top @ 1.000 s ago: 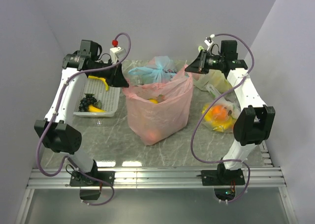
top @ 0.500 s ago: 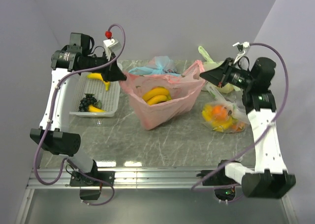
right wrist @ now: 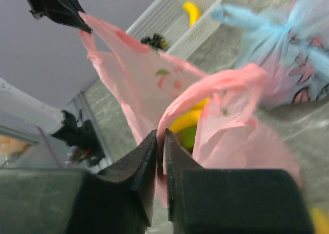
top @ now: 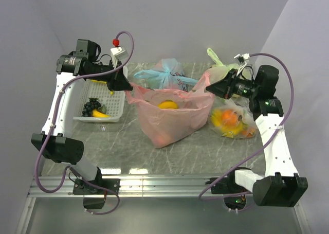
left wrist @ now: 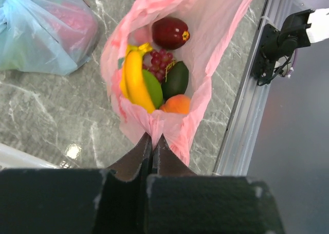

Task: Place the fake fruits into the plastic bag and tie a complex knot

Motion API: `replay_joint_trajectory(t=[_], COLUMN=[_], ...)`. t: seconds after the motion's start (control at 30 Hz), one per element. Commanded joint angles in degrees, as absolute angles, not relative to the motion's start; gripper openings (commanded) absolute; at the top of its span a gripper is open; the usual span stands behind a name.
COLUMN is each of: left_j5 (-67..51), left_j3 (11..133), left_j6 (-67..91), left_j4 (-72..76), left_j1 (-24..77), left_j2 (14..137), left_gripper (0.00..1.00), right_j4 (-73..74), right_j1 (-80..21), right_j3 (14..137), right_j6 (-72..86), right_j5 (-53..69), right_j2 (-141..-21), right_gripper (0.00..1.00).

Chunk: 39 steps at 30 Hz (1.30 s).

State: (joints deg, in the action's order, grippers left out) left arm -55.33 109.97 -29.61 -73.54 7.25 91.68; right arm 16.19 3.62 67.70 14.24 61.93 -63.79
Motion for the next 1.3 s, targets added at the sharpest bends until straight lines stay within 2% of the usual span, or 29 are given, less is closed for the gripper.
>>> replay_joint_trajectory(t=[0.0,0.07,0.17,0.4,0.47,0.57,0.63,0.73,0.77,0.83,0.87,0.93,0.97,1.0,1.1,1.17,1.23,1.27], left_j5=[-59.1,-59.5,-58.8,-58.5,-58.4,-58.0,-57.0,-55.2,-55.2,-52.6,-50.9,-49.0,-48.4,-48.8,-50.5,-53.0,-55.1,-56.0], left_j3=[112.9,111.7,110.0,112.1,111.7,111.3,112.1,114.2,116.8,119.3,119.5,120.1,120.1,120.1,119.8,118.5,116.6,115.5], left_j6=[-32.0,-32.3,-32.9,-33.9,-33.7,-33.1,-31.6,-24.2,-18.9,-13.1,-9.4,-7.7,-6.7,-6.8,-8.5,-10.6,-12.3,-12.8], left_j4=[-75.5,-74.9,-74.0,-75.6,-75.0,-74.4,-73.8,-71.3,-70.6,-67.0,-66.1,-65.8,-66.0,-66.4,-68.3,-69.0,-69.6,-69.5], left_j1=[7.0,7.0,7.0,7.0,7.0,7.0,7.0,6.8,6.3,5.3,5.3,5.3,5.3,5.2,5.2,5.1,5.1,5.1], left_j2=[91.9,91.2,90.1,91.4,91.3,91.2,91.8,93.7,94.5,95.6,95.5,94.8,94.7,94.3,93.3,92.7,92.7,92.9], left_gripper=[0.00,0.00,0.00,0.00,0.00,0.00,0.00,0.00,0.00,0.00,0.00,0.00,0.00,0.00,0.00,0.01,0.09,0.19], right_j4=[22.9,22.7,18.5,16.2,12.0,5.5,0.1,-8.9,-11.1,-12.2,-10.5,-1.6,1.8,4.5,7.5,4.3,0.6,0.1], right_j1=[3.3,3.3,3.3,3.3,3.2,3.0,3.2,3.2,3.0,2.7,2.4,1.9,1.9,1.9,2.0,1.8,1.8,1.8], right_j3=[69.0,69.5,70.2,76.3,76.6,77.7,78.2,79.4,79.8,80.0,79.8,79.0,77.8,77.2,76.0,73.8,72.1,71.4], right_j6=[10.2,11.9,19.6,26.3,28.6,33.0,36.1,41.1,42.5,42.7,40.9,31.2,27.5,22.3,21.4,23.1,27.1,27.9], right_j5=[65.3,65.9,65.9,66.1,65.7,66.0,66.9,69.4,70.0,71.0,71.1,71.2,70.9,70.2,70.0,68.1,66.4,66.2], right_j2=[-64.2,-65.4,-68.5,-79.2,-81.3,-83.2,-82.3,-78.4,-77.1,-72.5,-71.1,-67.4,-66.6,-65.6,-65.0,-64.3,-64.2,-64.7], right_gripper=[0.27,0.49,0.61,0.65,0.71,0.75,0.73,0.59,0.50,0.37,0.25,0.13,0.03,0.00,0.00,0.00,0.00,0.00])
